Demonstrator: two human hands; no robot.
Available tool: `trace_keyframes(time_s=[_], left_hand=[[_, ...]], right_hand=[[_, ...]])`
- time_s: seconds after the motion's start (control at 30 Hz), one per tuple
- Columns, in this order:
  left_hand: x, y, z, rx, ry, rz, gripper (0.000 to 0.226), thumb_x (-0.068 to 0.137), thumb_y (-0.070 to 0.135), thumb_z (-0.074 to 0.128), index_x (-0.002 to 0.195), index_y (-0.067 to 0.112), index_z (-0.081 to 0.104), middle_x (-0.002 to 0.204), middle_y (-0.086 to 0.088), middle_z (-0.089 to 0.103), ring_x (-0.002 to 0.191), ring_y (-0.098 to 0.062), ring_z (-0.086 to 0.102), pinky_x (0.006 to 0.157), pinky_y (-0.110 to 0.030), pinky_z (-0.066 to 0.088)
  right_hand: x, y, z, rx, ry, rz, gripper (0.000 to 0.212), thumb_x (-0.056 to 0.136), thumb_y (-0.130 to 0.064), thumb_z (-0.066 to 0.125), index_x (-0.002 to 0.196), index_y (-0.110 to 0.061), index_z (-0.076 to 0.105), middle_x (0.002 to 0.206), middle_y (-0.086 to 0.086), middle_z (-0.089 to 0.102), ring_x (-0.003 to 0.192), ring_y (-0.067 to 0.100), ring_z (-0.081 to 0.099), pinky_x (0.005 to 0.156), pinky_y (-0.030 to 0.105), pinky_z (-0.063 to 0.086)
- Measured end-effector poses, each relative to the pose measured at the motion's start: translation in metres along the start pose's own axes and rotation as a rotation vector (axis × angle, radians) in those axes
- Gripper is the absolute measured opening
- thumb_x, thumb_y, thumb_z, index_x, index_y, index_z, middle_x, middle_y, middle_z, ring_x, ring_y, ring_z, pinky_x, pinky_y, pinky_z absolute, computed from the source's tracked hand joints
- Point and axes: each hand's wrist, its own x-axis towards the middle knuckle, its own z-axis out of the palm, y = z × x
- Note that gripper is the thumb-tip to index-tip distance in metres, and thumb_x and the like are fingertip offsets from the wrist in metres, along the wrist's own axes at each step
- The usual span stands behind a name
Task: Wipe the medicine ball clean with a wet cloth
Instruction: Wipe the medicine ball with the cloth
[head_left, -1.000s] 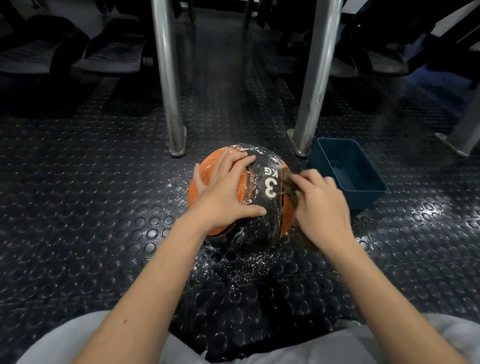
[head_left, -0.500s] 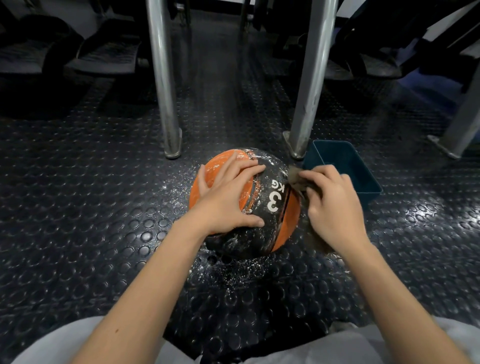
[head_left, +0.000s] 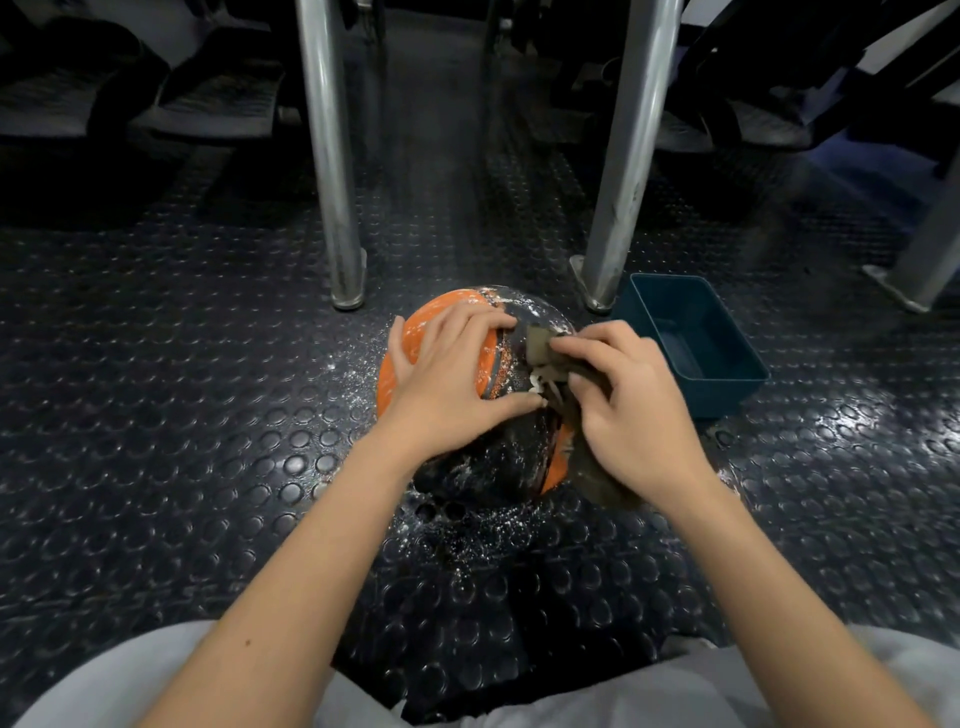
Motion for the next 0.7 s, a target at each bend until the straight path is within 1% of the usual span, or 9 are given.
trace_keyframes(time_s=[0.1,0.2,0.27,0.33,0.4,0.47,0.57,0.63,0.7], left_hand=[[0.001,-0.003,-0.002,-0.021,0.000,-0.011,0.067,0.072,0.059,0.067,0.130,0.038,0.040,0.137,0.022,0.031,0.135,0.000,0.015,0.112,-0.046,-0.014],[0.003,-0.007,-0.008,-0.051,-0.023,-0.019,0.067,0.072,0.056,0.069,0.129,0.038,0.041,0.128,0.027,0.028,0.135,0.001,0.015,0.112,-0.047,-0.014],[0.005,-0.009,-0.012,-0.066,-0.041,-0.027,0.067,0.071,0.054,0.071,0.128,0.039,0.042,0.125,0.029,0.028,0.135,0.002,0.015,0.111,-0.047,-0.014],[0.005,-0.013,-0.016,-0.086,-0.065,-0.034,0.066,0.071,0.051,0.073,0.129,0.039,0.042,0.128,0.029,0.028,0.136,0.003,0.014,0.111,-0.047,-0.013],[0.004,-0.017,-0.020,-0.104,-0.091,-0.030,0.065,0.075,0.045,0.072,0.131,0.038,0.041,0.131,0.030,0.027,0.138,0.002,0.010,0.111,-0.048,-0.014],[0.003,-0.019,-0.023,-0.111,-0.127,-0.029,0.063,0.080,0.041,0.070,0.134,0.038,0.038,0.139,0.028,0.027,0.140,0.002,0.004,0.111,-0.048,-0.015],[0.003,-0.021,-0.024,-0.117,-0.172,-0.007,0.060,0.085,0.036,0.066,0.136,0.040,0.035,0.146,0.026,0.024,0.139,0.006,-0.001,0.111,-0.047,-0.017],[0.004,-0.021,-0.024,-0.118,-0.202,0.011,0.060,0.086,0.034,0.065,0.137,0.041,0.033,0.147,0.027,0.022,0.136,0.009,-0.002,0.111,-0.047,-0.016],[0.003,-0.021,-0.024,-0.109,-0.223,0.022,0.059,0.088,0.032,0.063,0.138,0.041,0.031,0.148,0.026,0.021,0.137,0.008,-0.002,0.111,-0.046,-0.015]], right_hand=[[0.002,0.012,0.003,-0.098,-0.075,0.077,0.035,0.091,-0.006,0.054,0.123,-0.017,0.061,0.116,-0.003,0.054,0.102,0.022,0.044,0.090,0.038,0.040],[0.004,0.032,-0.009,-0.215,-0.056,0.210,0.036,0.093,-0.008,0.052,0.126,-0.018,0.059,0.118,-0.003,0.051,0.100,0.017,0.039,0.087,0.034,0.038],[0.008,0.026,-0.014,-0.113,0.050,0.171,0.033,0.092,-0.007,0.053,0.123,-0.017,0.060,0.117,-0.004,0.052,0.096,0.011,0.035,0.084,0.025,0.032],[0.008,0.009,-0.011,-0.028,0.075,0.051,0.033,0.091,-0.005,0.056,0.121,-0.015,0.062,0.115,-0.005,0.054,0.095,0.010,0.037,0.083,0.021,0.029],[0.003,0.000,0.002,0.010,0.008,-0.041,0.033,0.089,-0.004,0.057,0.120,-0.014,0.063,0.115,-0.003,0.056,0.097,0.016,0.043,0.086,0.027,0.035],[-0.002,0.004,0.010,-0.010,-0.071,-0.010,0.034,0.089,-0.004,0.057,0.121,-0.016,0.062,0.118,-0.003,0.056,0.100,0.021,0.046,0.090,0.037,0.041],[0.001,0.023,0.000,-0.182,-0.104,0.144,0.035,0.091,-0.007,0.054,0.123,-0.018,0.060,0.118,-0.002,0.054,0.104,0.022,0.044,0.091,0.041,0.041],[0.004,0.028,-0.011,-0.169,-0.039,0.184,0.033,0.091,-0.007,0.054,0.122,-0.017,0.060,0.118,-0.001,0.053,0.101,0.020,0.042,0.089,0.038,0.040],[0.005,0.019,-0.013,-0.077,0.040,0.103,0.032,0.090,-0.005,0.056,0.120,-0.016,0.061,0.116,-0.003,0.054,0.097,0.017,0.041,0.086,0.035,0.039]])
